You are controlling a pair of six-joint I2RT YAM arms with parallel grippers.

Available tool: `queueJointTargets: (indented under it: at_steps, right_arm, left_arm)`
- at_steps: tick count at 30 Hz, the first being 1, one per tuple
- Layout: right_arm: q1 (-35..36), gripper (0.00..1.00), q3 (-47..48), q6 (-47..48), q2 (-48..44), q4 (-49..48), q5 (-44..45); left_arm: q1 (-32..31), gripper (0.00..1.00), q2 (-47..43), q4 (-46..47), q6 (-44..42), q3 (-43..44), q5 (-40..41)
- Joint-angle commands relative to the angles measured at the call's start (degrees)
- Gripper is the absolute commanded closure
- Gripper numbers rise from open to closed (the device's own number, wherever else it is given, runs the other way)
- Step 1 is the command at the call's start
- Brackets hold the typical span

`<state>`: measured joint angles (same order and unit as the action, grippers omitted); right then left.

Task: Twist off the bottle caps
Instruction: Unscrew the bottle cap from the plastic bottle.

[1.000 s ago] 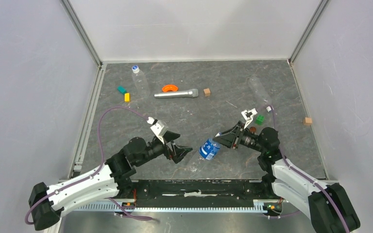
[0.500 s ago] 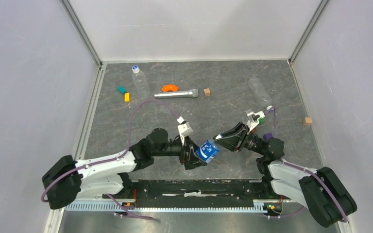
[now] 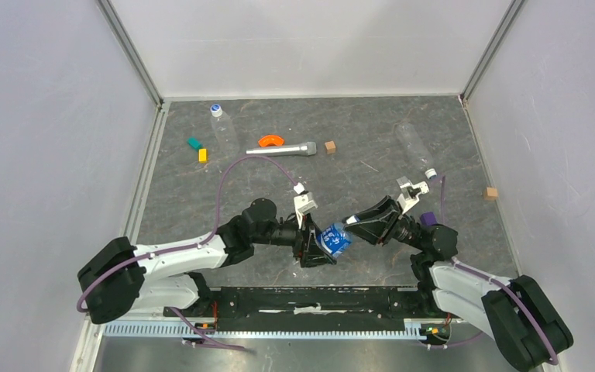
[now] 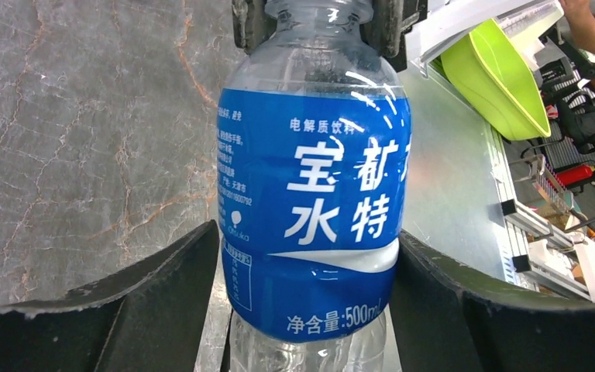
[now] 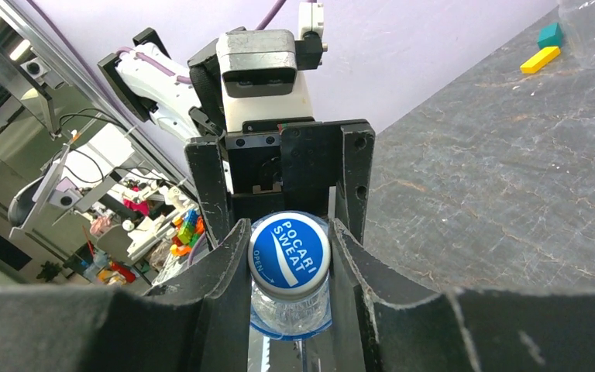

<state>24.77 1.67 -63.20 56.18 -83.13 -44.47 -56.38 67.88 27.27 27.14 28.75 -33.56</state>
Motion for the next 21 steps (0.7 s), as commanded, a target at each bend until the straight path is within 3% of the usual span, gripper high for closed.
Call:
queueJointTargets:
  at_steps: [1,3,6,8,9,11,15,18,21]
  right_arm:
    - [0.45,0.94,0.08,1.54,-0.42,-1.64,0.88]
    - [0.52,0.91,0.26,1.65,-0.24,-1.27,0.57]
    - [0.53,0.81,0.35,2.38,-0.24,0.45,0.36]
    - [0.43,0.62,0.85,4.30,-0.76,4.11,0.26]
    - [0.49,0.50,1.38,5.84,-1.45,8.10,0.49]
    - [0.45,0.44,2.28,8.91,-2.92,15.19,1.53]
    - [0.10,0.20,6.90,18.72,-7.15,38.01,5.09]
    - [-0.21,0.14,11.79,26.86,-11.02,55.16,11.10]
    - [-0.68,0.13,15.10,27.96,-12.73,64.29,14.60]
  left_arm:
    - [-0.05,0.24,-1.11,-1.99,-2.10,2.39,-0.46]
    - [-0.05,0.33,-1.58,-2.68,-2.39,2.74,0.40]
    - [-0.05,0.55,-1.90,-6.06,-3.92,4.05,2.59]
    - [-0.05,0.67,-2.05,-9.18,-5.47,4.89,4.23]
    - [-0.09,0.69,-2.16,-11.52,-6.57,5.56,5.06]
    - [-0.05,0.73,-2.53,-15.84,-8.40,6.57,6.65]
    - [-0.09,0.77,-4.49,-28.16,-12.80,8.81,13.15]
    - [-0.56,0.81,-7.25,-35.07,-16.01,9.52,21.86]
    - [-1.39,0.82,-8.30,-42.19,-23.17,11.00,26.54]
